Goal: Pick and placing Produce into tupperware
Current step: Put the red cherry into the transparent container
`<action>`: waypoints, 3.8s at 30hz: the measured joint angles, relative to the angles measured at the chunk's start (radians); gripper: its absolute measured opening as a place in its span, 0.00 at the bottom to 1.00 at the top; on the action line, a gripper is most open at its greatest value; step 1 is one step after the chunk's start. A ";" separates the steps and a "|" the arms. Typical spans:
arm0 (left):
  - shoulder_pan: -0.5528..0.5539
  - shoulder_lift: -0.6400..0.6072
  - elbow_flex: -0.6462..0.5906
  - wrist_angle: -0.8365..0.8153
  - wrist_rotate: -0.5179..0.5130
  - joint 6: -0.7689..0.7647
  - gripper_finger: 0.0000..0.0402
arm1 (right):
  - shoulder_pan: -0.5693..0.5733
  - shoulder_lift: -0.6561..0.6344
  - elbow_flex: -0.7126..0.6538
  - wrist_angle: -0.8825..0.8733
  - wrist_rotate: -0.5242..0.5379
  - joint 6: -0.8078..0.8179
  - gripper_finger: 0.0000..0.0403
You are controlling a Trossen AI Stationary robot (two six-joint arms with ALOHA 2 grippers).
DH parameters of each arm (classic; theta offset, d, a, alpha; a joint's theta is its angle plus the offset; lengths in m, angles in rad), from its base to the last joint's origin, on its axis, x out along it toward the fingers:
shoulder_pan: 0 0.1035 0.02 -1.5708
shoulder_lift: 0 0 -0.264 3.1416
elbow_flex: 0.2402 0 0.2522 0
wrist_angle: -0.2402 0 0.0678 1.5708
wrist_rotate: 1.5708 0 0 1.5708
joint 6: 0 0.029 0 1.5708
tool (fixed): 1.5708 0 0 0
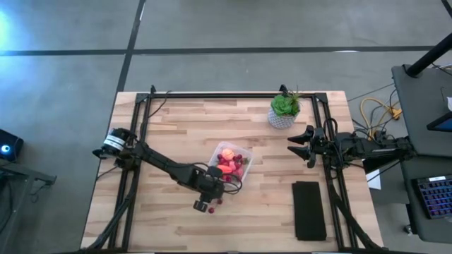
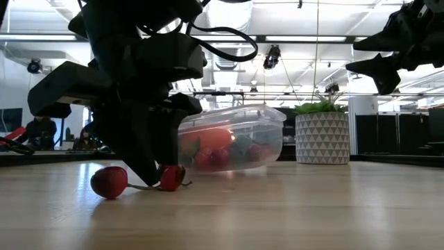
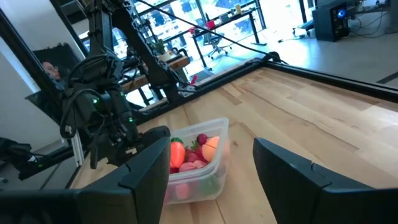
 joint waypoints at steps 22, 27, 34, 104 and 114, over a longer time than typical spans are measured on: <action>-0.001 -0.019 0.017 -0.008 -0.013 -0.005 0.13 | 0.000 0.000 0.000 0.000 0.000 0.000 0.55; -0.002 -0.117 0.067 0.000 -0.067 -0.003 0.13 | 0.000 0.000 0.000 0.000 0.000 0.000 0.55; 0.028 -0.204 0.102 0.008 -0.271 0.051 0.13 | 0.000 -0.001 0.000 0.000 0.000 0.000 0.55; -0.166 0.009 0.081 -0.059 0.001 -0.288 0.33 | 0.000 0.000 0.000 0.000 0.000 0.000 0.55; -0.165 0.020 0.081 -0.053 0.005 -0.288 0.25 | 0.000 0.000 0.000 0.000 0.000 0.000 0.55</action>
